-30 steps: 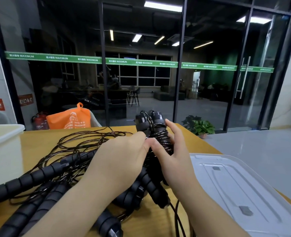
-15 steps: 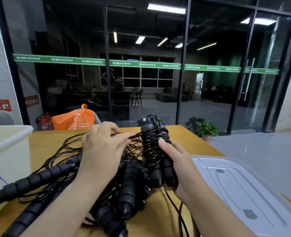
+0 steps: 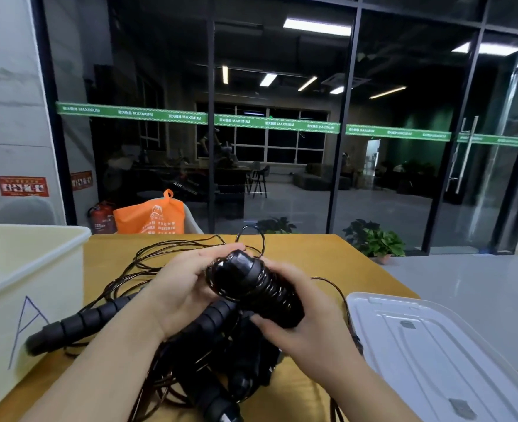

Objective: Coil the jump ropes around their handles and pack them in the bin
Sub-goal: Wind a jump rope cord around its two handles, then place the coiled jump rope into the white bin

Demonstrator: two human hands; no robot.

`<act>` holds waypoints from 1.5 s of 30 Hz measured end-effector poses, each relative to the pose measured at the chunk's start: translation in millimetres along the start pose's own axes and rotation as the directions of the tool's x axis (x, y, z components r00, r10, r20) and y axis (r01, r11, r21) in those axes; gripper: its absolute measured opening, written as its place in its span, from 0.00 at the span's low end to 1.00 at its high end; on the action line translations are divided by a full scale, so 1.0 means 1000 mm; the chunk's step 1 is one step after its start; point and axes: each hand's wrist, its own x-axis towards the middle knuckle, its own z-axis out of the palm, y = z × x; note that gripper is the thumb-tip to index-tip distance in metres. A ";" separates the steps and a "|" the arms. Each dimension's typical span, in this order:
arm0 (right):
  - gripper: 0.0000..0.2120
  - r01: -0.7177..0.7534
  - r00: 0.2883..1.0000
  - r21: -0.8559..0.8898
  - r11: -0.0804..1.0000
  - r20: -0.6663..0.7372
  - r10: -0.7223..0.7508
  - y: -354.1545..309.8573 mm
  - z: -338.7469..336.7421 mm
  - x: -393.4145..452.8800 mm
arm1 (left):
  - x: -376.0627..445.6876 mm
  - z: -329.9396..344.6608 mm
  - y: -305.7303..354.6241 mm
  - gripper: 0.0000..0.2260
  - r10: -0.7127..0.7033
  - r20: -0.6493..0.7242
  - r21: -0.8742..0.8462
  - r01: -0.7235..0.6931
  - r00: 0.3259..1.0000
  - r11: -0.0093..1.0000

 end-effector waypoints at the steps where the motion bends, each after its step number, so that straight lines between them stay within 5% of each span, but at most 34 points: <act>1: 0.33 0.084 0.996 -0.143 0.986 0.008 -0.084 0.002 0.002 0.001 | -0.001 -0.003 0.004 0.17 -0.059 0.018 -0.066 0.060 0.998 0.996; 4: 0.31 0.261 0.963 -0.435 0.862 0.055 -0.264 0.006 0.010 0.002 | -0.007 -0.004 0.007 0.24 -0.074 0.058 0.127 0.066 0.996 0.990; 7: 0.34 0.274 0.960 -0.470 0.839 0.088 -0.264 0.008 0.016 0.002 | -0.007 0.000 0.004 0.23 0.073 0.000 0.466 -0.064 0.997 0.883; 11: 0.37 0.257 0.966 -0.463 0.848 0.109 -0.234 0.010 0.018 0.000 | -0.013 0.001 0.012 0.19 0.181 0.019 0.589 -0.157 0.983 0.793; 17: 0.50 0.118 0.993 -0.425 0.898 0.063 -0.100 0.011 0.017 -0.003 | -0.021 0.016 0.019 0.20 0.394 -0.007 0.628 -0.303 0.919 0.717; 22: 0.47 0.073 0.997 -0.468 0.881 0.070 -0.045 0.009 0.017 -0.001 | -0.025 0.021 0.028 0.17 0.519 -0.056 0.560 -0.403 0.853 0.724; 28: 0.38 0.108 0.992 -0.380 0.919 0.099 -0.076 -0.008 0.012 0.006 | -0.028 0.018 0.057 0.15 0.507 -0.194 0.402 -0.403 0.840 0.822; 31: 0.37 0.141 0.987 -0.423 0.895 0.128 -0.095 -0.020 0.012 0.012 | -0.033 0.002 0.067 0.12 0.431 -0.128 0.450 -0.335 0.893 0.828; 35: 0.39 0.154 0.983 -0.537 0.830 0.166 -0.075 -0.036 0.023 0.022 | -0.042 -0.026 0.080 0.14 0.188 -0.074 0.791 -0.057 0.979 0.609; 37: 0.37 0.143 0.984 -0.538 0.831 0.170 -0.059 -0.042 0.028 0.027 | -0.049 -0.035 0.089 0.20 0.108 0.003 0.899 -0.050 0.994 0.435; 40: 0.33 0.135 0.980 -0.498 0.857 0.192 -0.042 -0.050 0.038 0.037 | -0.060 -0.044 0.098 0.15 -0.037 0.063 0.952 -0.049 0.997 0.302; 45: 0.29 0.026 0.978 -0.407 0.913 0.199 0.061 -0.062 0.048 0.055 | -0.060 -0.073 0.101 0.37 -0.011 -0.012 0.998 0.013 1.000 0.067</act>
